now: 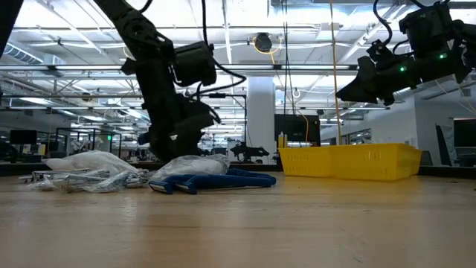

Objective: Pick & Place Travel size toiletries
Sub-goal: Put the orange toothbrush into the top right yellow bin

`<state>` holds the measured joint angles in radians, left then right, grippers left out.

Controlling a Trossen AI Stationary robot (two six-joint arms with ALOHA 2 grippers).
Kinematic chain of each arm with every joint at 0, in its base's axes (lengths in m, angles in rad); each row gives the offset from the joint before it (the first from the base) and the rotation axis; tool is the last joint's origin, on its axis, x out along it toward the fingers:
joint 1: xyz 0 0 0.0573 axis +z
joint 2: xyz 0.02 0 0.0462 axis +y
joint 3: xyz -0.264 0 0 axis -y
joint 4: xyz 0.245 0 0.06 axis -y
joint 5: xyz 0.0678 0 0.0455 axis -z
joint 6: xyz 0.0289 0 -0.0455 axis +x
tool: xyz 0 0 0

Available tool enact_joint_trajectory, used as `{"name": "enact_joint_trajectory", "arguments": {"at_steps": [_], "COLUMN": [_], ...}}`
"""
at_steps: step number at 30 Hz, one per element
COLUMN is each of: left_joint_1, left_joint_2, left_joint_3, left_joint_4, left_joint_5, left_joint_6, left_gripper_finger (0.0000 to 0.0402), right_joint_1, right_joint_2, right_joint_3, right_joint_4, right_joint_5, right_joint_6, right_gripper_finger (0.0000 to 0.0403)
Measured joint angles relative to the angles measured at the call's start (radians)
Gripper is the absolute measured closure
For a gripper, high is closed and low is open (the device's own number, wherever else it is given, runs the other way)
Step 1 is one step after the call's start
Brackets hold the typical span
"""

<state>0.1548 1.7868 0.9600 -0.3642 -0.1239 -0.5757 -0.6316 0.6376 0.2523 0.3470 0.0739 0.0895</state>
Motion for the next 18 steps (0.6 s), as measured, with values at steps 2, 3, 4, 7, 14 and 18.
{"name": "enact_joint_trajectory", "arguments": {"at_steps": [2,3,4,7,14,18], "left_joint_1": [-0.001,-0.001,-0.002,-0.002,0.018,0.027], "left_joint_2": [0.004,0.006,0.007,0.008,0.009,0.009], "left_joint_3": [0.002,0.002,0.003,0.005,0.004,0.002], "left_joint_4": [-0.006,-0.016,-0.029,-0.079,-0.141,-0.131], "left_joint_5": [0.004,0.007,0.008,-0.004,-0.017,-0.006], "left_joint_6": [-0.011,-0.012,-0.013,-0.053,-0.107,-0.072], "left_gripper_finger": [0.0167,0.0167,0.0167,0.0167,0.0216,0.0304], "right_joint_1": [0.0,0.0,0.0,0.0,0.0,0.0], "right_joint_2": [0.0,0.0,0.0,0.0,0.0,0.0], "right_joint_3": [0.0,0.0,0.0,0.0,0.0,0.0], "right_joint_4": [0.0,0.0,0.0,-0.003,-0.019,-0.029], "right_joint_5": [0.0,0.0,0.0,0.0,0.002,0.002], "right_joint_6": [0.0,0.0,0.0,0.0,0.0,0.0], "right_gripper_finger": [0.0292,0.0292,0.0291,0.0293,0.0291,0.0293]}}
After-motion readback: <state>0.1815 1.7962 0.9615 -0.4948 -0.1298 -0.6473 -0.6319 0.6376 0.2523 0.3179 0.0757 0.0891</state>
